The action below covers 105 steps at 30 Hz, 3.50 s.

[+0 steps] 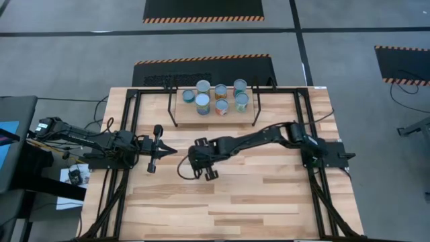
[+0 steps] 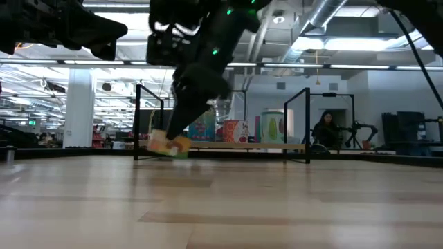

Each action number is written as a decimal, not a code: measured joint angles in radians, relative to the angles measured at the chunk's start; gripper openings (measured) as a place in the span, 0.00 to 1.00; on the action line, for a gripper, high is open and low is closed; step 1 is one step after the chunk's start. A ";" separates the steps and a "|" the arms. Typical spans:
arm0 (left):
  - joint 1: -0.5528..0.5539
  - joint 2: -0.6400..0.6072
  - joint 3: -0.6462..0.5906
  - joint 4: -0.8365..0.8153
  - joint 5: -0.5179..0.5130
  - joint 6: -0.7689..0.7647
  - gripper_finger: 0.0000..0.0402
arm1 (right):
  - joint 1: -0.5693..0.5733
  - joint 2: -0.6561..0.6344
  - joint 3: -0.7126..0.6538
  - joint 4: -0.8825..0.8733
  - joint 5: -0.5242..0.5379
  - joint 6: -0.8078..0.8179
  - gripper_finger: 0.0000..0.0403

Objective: Pick and place cans onto a shelf
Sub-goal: Put the canned mushrooms on the shelf

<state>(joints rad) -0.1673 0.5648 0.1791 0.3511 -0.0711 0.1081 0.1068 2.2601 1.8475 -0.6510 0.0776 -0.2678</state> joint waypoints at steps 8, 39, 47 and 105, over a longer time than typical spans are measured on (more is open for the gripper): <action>0.000 0.000 0.000 -0.003 -0.005 0.000 0.00 | -0.055 0.020 0.019 0.032 0.002 -0.044 0.05; 0.000 0.006 0.000 -0.032 -0.008 -0.023 0.00 | 0.041 -0.405 -0.652 0.772 0.187 0.126 0.04; 0.000 0.079 0.042 -0.033 -0.075 -0.047 0.00 | 0.083 -0.580 -1.072 1.350 0.186 0.122 0.03; -0.006 1.054 0.624 -0.597 -0.229 -0.093 0.03 | 0.096 -0.996 -1.238 1.046 0.186 0.216 0.04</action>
<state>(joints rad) -0.1738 1.6186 0.8032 -0.2459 -0.3006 0.0154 0.2028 1.2636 0.6090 0.3950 0.2634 -0.0517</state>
